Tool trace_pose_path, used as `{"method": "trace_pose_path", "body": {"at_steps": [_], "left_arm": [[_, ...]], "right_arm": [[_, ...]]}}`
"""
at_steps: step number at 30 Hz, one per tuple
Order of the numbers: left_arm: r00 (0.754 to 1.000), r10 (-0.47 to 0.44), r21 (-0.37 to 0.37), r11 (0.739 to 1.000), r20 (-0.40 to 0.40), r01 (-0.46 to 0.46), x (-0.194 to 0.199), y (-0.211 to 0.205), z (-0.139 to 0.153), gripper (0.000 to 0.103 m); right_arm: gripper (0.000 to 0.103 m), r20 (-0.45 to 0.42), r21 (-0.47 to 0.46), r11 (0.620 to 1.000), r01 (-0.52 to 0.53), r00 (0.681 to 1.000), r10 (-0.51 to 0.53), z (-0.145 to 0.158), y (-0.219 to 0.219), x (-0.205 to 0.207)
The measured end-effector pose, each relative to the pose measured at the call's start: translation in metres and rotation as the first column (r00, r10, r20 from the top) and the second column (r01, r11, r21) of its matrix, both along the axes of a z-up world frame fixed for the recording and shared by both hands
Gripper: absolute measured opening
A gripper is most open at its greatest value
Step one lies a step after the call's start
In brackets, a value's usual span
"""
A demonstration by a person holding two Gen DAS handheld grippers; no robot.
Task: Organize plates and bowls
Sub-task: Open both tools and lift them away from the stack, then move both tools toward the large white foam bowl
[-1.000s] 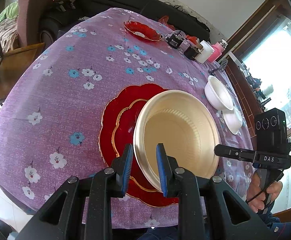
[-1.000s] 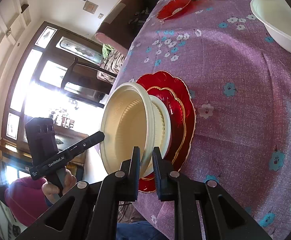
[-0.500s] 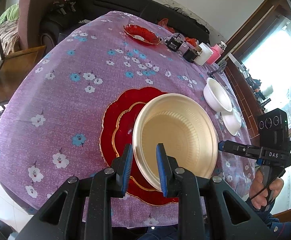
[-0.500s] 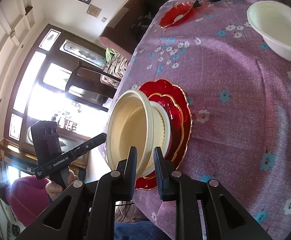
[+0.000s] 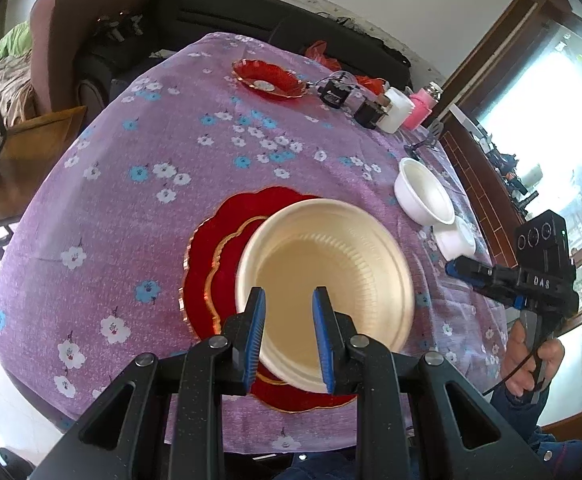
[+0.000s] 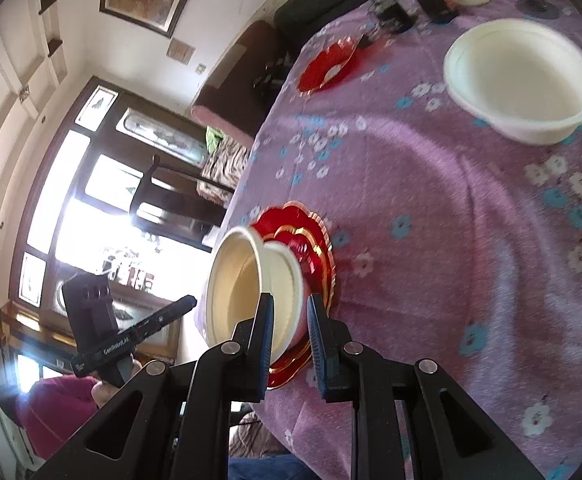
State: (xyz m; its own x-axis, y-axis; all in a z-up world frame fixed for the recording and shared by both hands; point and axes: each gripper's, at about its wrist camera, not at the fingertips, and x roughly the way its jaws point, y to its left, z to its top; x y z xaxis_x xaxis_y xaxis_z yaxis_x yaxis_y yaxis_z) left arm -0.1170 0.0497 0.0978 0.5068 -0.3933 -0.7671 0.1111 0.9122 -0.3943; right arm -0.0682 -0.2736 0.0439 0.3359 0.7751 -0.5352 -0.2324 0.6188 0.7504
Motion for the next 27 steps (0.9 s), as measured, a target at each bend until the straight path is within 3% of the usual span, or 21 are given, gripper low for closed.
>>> {"method": "trace_pose_path", "body": {"at_steps": [10,12,14,17,21,23,24,26,27], "left_arm": [[0.993,-0.109,0.016,0.994,0.049,0.108,0.012,-0.060,0.027,0.025],[0.988,-0.141,0.013,0.990,0.056,0.141,0.016,-0.080,0.032,0.027],[0.983,-0.172,0.016,0.985,0.065,0.171,0.020,-0.101,0.035,0.029],[0.976,-0.205,0.040,0.979,0.077,0.202,0.025,-0.135,0.040,0.035],[0.969,-0.222,0.119,0.971,0.106,0.209,0.039,-0.187,0.045,0.046],[0.971,-0.209,0.140,0.971,0.112,0.193,0.049,-0.211,0.045,0.059],[0.971,-0.205,0.157,0.970,0.118,0.186,0.057,-0.223,0.044,0.065],[0.978,-0.162,0.207,0.969,0.129,0.133,0.070,-0.241,0.038,0.067],[0.979,-0.149,0.230,0.966,0.140,0.114,0.077,-0.251,0.034,0.067]], "right_arm": [[0.020,0.085,0.032,0.987,0.155,0.984,-0.157,0.027,-0.067,0.008],[0.025,0.101,0.025,0.982,0.190,0.976,-0.191,0.032,-0.080,0.011],[0.037,0.123,0.016,0.975,0.221,0.967,-0.221,0.039,-0.091,0.014],[0.041,0.169,-0.024,0.960,0.279,0.948,-0.271,0.052,-0.107,0.024],[0.045,0.247,-0.172,0.906,0.387,0.907,-0.341,0.067,-0.127,0.050],[0.045,0.305,-0.274,0.850,0.451,0.878,-0.368,0.073,-0.135,0.063],[0.045,0.335,-0.329,0.803,0.496,0.857,-0.392,0.072,-0.139,0.070],[0.044,0.345,-0.355,0.765,0.537,0.836,-0.427,0.065,-0.150,0.080],[0.042,0.327,-0.335,0.775,0.536,0.837,-0.438,0.057,-0.157,0.085]]}}
